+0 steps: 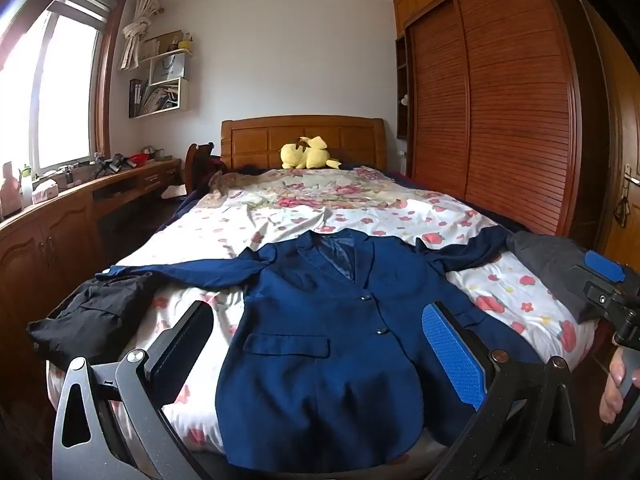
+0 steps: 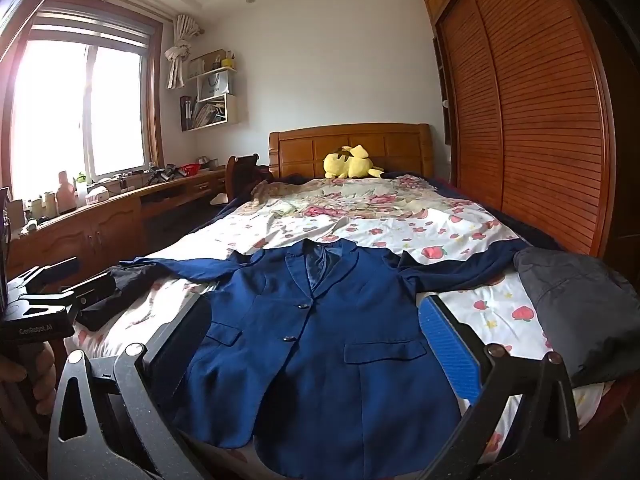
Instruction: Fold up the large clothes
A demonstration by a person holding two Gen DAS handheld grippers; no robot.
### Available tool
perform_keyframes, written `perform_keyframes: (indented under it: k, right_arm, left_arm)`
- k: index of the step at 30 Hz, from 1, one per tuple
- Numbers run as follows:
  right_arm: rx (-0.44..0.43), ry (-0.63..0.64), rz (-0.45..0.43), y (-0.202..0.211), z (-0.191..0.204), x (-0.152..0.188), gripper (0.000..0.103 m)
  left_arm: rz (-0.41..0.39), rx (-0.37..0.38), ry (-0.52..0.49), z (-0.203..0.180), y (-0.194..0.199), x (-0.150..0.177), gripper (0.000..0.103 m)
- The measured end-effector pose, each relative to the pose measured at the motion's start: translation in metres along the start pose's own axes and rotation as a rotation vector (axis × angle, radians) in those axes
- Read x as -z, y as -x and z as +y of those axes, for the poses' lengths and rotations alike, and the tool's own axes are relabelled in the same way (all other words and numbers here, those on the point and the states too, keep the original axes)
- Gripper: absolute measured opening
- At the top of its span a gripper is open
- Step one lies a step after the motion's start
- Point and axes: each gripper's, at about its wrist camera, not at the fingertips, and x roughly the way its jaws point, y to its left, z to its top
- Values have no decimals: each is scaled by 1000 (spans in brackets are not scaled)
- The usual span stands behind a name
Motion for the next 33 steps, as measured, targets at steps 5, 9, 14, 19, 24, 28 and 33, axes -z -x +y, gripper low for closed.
perform_keyframes:
  k: [5,9,14,19,24,28,33]
  right_arm:
    - [-1,-3,1,-3,-2,2,103]
    - [-1,-2,0,-2,-3,2,103]
    - [-1,-4,1,-2,-3,2,103]
    - [-2,-4,1,-2,-3,2,103]
    - [-2,-5,1,-2,-3,1,103]
    - [-3,-6,1,-1,-3,1,103]
    - [-3,-7,1,-1,-3,1,103]
  left_arm:
    - [-1,0,1,0,0,1,103]
    - [-1,1,1,1,0,1,103]
    - [-5,2,-2,1,2,1,103]
    - [-10,5,-3,1,5,2,103]
    - [-15,4,-7,0,7,2,103]
    - [-19,5,-9,0,8,1,103]
    - [-21,5,-9,0,7,2,103]
